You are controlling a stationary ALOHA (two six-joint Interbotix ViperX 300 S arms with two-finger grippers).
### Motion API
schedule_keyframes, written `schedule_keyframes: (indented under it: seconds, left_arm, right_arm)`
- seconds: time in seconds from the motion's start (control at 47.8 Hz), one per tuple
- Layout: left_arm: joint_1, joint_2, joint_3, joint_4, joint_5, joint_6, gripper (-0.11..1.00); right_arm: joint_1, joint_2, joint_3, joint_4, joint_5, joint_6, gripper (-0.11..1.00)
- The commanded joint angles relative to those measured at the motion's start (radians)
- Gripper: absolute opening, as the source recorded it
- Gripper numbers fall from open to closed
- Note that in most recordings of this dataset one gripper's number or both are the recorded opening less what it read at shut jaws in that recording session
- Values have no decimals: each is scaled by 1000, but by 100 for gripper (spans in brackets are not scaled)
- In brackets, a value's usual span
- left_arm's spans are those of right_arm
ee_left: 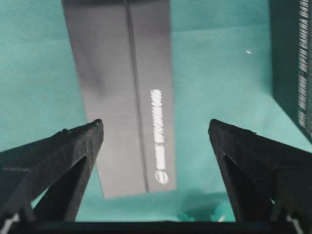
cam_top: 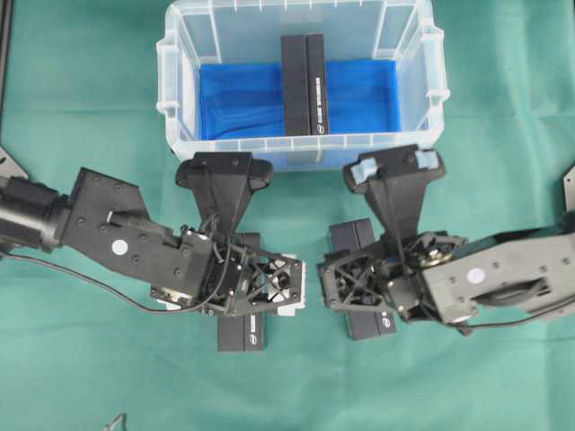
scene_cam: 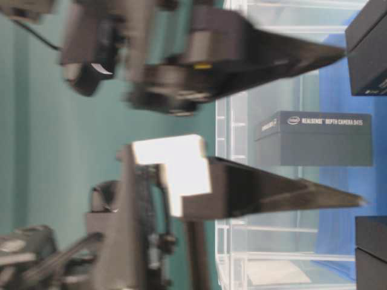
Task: Take the box out of the case with both arms.
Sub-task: 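Lower both boxes upright onto the table and open both grippers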
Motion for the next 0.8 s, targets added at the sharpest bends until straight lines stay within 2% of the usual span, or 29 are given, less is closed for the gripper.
schedule_keyframes:
  seconds: [0.0, 0.23, 0.461, 0.586, 0.775]
  left_arm:
    - [-2, -46, -63, 2, 46, 6, 87]
    - [20, -89, -173, 8, 225, 57, 87]
    - [31, -126, -285, 28, 333, 61, 87]
    - [31, -138, -322, 28, 394, 63, 87]
    - [32, -144, -330, 29, 411, 66, 87]
  right_arm:
    - [2, -51, -38, -6, 44, -6, 96]
    - [-2, -114, -100, -8, 184, -63, 96]
    - [-14, -166, -164, -18, 288, -107, 96]
    - [-14, -173, -201, -34, 342, -114, 96]
    - [-15, -173, -229, -46, 367, -137, 96]
